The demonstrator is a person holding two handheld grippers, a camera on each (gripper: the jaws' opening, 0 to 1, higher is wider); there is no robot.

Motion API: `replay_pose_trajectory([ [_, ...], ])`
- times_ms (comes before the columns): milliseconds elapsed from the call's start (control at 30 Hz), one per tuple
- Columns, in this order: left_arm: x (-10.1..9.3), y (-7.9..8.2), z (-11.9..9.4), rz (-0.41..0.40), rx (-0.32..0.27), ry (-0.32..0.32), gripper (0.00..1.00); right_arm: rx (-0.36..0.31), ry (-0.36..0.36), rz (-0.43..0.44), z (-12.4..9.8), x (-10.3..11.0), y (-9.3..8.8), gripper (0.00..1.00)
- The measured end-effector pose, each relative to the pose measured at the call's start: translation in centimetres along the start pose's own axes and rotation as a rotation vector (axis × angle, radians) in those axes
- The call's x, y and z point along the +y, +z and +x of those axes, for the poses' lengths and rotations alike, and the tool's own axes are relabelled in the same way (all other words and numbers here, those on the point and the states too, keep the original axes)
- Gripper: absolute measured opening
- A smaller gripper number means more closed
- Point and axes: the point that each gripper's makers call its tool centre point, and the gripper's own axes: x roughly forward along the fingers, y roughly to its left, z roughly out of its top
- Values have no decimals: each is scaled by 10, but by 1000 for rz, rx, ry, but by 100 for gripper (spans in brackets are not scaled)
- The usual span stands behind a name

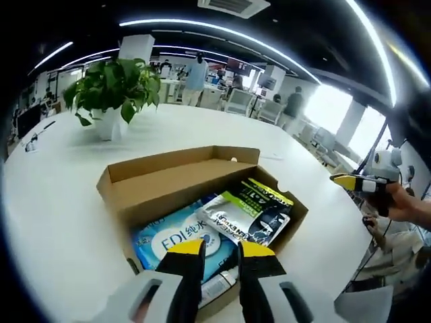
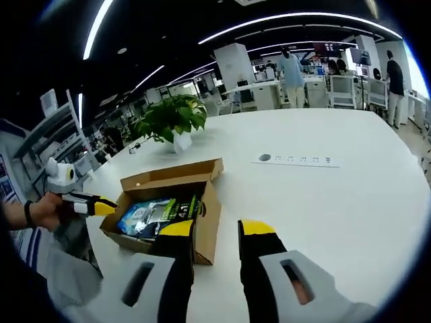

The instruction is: Operate the shoe box by opening the lid, removing the specified soft item, and placing it in the target area until the item is outside and the box remains undamaged.

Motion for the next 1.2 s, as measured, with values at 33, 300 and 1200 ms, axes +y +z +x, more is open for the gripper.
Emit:
replay_pose_trajectory([
  [33, 0, -1, 2, -1, 5, -1, 19, 2, -1, -2, -2, 1, -2, 23],
  [300, -4, -9, 16, -37, 44, -20, 19, -13, 1, 1, -20, 11, -11, 24],
  [1200, -32, -27, 58, -45, 162, -128, 17, -5, -40, -27, -61, 27, -37, 24],
])
